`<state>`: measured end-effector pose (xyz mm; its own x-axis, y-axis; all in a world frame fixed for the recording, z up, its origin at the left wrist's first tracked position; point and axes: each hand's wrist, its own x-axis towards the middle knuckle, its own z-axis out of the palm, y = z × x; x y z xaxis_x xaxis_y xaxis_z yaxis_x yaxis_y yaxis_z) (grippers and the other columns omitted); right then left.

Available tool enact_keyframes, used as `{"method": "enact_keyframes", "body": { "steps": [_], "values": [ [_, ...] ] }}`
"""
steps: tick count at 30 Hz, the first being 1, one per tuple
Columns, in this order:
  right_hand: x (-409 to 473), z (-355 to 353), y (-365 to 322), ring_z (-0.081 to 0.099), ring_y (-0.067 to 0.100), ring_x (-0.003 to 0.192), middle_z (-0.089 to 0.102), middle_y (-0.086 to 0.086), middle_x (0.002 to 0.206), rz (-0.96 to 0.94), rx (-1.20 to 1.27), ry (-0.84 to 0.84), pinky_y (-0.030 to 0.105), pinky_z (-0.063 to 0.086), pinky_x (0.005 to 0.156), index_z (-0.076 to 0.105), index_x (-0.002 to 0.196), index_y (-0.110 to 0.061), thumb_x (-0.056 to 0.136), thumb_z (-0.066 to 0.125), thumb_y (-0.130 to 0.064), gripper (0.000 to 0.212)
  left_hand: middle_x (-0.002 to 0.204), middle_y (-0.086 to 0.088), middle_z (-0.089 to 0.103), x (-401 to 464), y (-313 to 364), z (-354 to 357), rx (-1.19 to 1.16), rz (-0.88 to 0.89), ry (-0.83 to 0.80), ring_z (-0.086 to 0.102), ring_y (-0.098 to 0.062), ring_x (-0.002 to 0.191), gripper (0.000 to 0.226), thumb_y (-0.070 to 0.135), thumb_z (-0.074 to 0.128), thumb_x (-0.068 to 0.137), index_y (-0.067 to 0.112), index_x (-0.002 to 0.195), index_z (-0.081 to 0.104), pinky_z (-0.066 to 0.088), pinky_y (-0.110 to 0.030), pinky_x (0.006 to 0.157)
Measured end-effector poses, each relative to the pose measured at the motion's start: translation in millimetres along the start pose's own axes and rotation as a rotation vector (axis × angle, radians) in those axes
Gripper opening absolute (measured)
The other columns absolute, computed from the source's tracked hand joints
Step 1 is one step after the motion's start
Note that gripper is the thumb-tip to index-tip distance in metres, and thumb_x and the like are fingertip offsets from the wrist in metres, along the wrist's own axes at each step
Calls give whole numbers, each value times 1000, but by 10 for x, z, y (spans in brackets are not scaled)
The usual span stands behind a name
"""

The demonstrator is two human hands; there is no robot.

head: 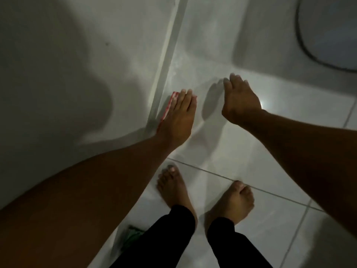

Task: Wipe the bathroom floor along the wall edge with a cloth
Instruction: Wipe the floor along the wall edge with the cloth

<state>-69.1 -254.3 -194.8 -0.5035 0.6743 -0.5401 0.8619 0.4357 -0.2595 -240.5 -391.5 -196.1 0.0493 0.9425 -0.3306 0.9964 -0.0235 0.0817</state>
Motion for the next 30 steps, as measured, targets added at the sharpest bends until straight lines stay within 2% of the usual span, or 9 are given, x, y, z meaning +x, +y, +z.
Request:
{"method": "enact_keyframes", "body": {
  "steps": [5,8,11,15,18,21,23,27,30],
  "values": [
    [403,375,187,7,35,159,11,21,171,-26,9,36,42,2,128,21,159,1,98,38,-12,65,171,-22,18,147,-266,501,-20,-125,37,12,-40,160,78,6,49,90,1,162,17,7,-54,132],
    [688,429,273,-1,35,159,2,20,172,-14,7,101,47,0,127,15,162,0,102,40,-27,69,170,-17,25,72,-293,648,-136,-204,101,19,-36,159,71,18,52,99,7,163,23,19,-50,131],
    [881,484,200,-1,38,159,2,23,171,-4,-40,209,56,2,125,12,161,1,104,30,-44,76,169,-18,29,124,-369,697,-130,-204,149,22,-37,158,67,31,48,104,7,162,25,20,-48,131],
    [906,678,290,2,40,159,7,25,170,-48,-68,400,58,-1,126,13,161,2,104,27,-48,77,168,-19,31,688,-487,664,-43,-182,299,24,-36,158,56,14,39,107,4,161,28,12,-49,132],
    [1028,735,389,5,41,158,11,27,169,-118,-77,498,59,0,125,16,160,0,102,32,-54,81,168,-17,32,556,-383,782,-10,-211,366,24,-35,158,60,14,43,104,6,162,27,12,-49,133],
    [1089,710,456,6,41,158,12,26,169,-144,-80,520,59,0,125,16,160,-2,100,33,-58,83,165,-17,37,217,-377,855,-29,-125,313,28,-37,156,60,16,50,103,4,159,32,18,-55,130],
    [1106,729,459,5,40,158,12,25,169,-153,-79,542,58,-1,125,16,160,-3,99,34,-58,84,164,-18,40,403,-534,804,-16,-88,328,31,-38,155,58,14,49,102,3,158,37,17,-54,130],
    [1117,720,465,3,38,159,10,23,170,-143,-64,520,57,-2,126,15,160,-4,99,32,-61,85,168,-15,33,903,-472,691,22,-220,367,25,-34,158,62,16,45,102,6,161,29,11,-50,132],
    [1108,711,453,4,38,159,11,23,170,-137,-60,530,56,-2,126,16,161,-5,98,34,-60,85,170,-16,27,673,-374,727,-2,-203,298,19,-35,159,64,17,41,102,7,163,22,10,-52,132]
  ]
}}
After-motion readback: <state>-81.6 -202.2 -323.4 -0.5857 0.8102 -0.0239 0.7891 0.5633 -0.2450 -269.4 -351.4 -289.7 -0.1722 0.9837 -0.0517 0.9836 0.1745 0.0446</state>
